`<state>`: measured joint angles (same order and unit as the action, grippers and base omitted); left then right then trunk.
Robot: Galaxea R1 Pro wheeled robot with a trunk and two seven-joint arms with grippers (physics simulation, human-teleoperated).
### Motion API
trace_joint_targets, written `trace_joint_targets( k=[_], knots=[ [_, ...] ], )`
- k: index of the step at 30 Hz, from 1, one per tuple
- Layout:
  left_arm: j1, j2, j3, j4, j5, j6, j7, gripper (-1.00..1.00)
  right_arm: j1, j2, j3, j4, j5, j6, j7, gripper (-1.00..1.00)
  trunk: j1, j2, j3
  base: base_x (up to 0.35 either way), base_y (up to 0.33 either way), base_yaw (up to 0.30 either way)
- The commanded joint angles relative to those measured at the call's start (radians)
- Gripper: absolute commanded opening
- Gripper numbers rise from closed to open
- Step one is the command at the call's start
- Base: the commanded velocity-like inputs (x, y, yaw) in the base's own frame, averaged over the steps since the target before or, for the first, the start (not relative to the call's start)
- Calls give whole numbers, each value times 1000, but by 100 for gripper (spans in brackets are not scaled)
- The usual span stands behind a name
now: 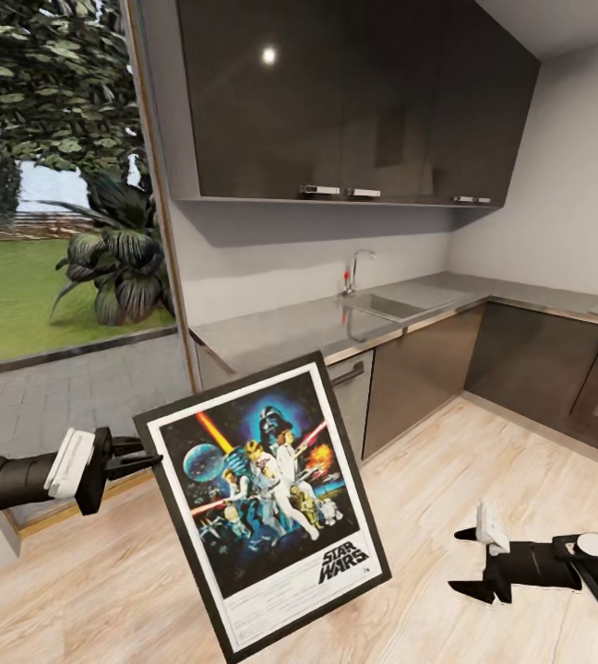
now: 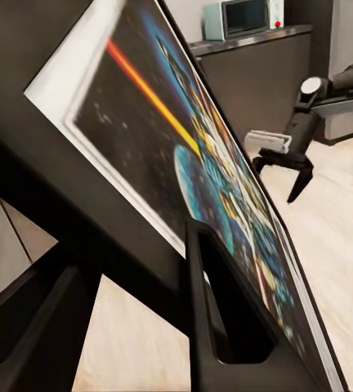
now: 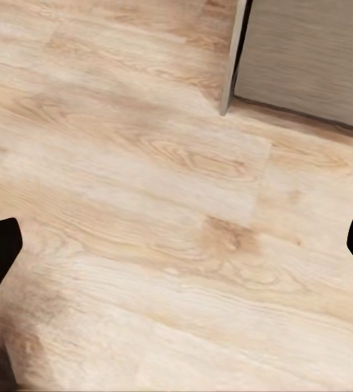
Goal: Pick up the poster from the kitchen countertop and hang it on one of the wall nails in the kitchen.
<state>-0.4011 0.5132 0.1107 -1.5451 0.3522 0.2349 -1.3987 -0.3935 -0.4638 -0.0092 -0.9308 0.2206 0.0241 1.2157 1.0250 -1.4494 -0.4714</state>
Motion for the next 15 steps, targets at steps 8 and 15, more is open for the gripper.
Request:
trace_joint_targets(
  k=[8, 15],
  knots=[
    [-1, 1, 0, 1, -8, 3, -17, -100, -130, -10, -2, 1, 8, 96, 191, 100, 0, -1, -1, 0, 0, 0],
    [-1, 3, 1, 3, -10, 2, -29, -100, -175, -19, 6, 1, 23, 107, 301, 100, 0, -1, -1, 0, 0, 0]
  ],
)
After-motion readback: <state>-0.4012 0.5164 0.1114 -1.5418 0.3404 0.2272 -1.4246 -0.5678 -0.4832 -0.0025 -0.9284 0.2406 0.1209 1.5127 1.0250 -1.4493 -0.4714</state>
